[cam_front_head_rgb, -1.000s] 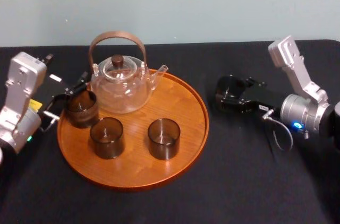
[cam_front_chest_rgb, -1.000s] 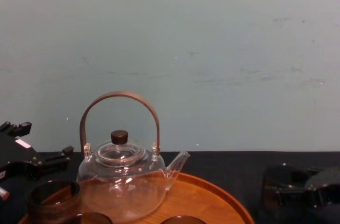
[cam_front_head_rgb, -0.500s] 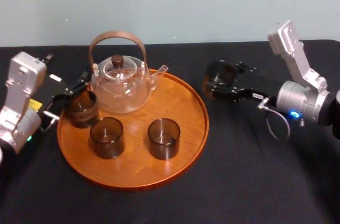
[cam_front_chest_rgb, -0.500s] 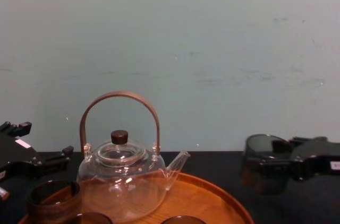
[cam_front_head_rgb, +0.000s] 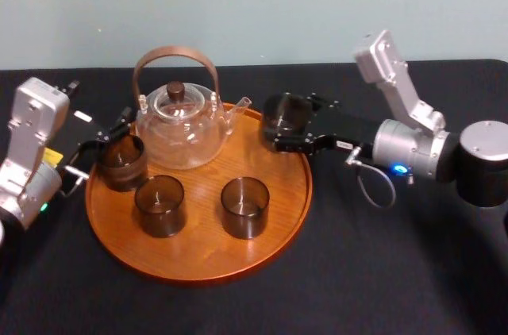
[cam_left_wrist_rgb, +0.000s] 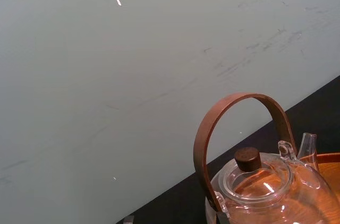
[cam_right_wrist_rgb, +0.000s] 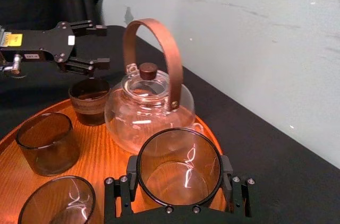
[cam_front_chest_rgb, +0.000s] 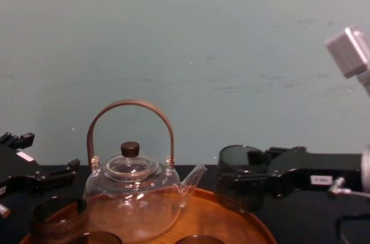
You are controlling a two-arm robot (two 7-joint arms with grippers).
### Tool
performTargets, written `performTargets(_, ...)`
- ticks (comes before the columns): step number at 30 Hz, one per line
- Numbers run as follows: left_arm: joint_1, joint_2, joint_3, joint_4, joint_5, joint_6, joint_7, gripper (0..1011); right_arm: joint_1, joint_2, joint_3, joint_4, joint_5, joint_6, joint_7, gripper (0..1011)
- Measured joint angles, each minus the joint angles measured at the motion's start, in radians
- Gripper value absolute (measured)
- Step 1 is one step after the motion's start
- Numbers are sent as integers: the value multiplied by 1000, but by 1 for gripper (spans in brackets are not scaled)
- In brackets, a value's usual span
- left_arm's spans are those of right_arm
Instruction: Pick up the glass from the table and place it on the tray.
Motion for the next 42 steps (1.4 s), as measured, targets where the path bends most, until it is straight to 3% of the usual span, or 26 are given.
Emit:
performTargets(8, 0, 0, 0, 0, 0, 0, 0, 1001, 33, -38, -45, 74, -23, -39, 20, 903)
performTargets(23, 0, 0, 0, 0, 0, 0, 0, 1001, 67, -84, -82, 211, -40, -105, 64, 903)
performTargets(42, 0, 0, 0, 0, 0, 0, 0, 1001, 76, -101, -83, 256, -65, -109, 51, 903)
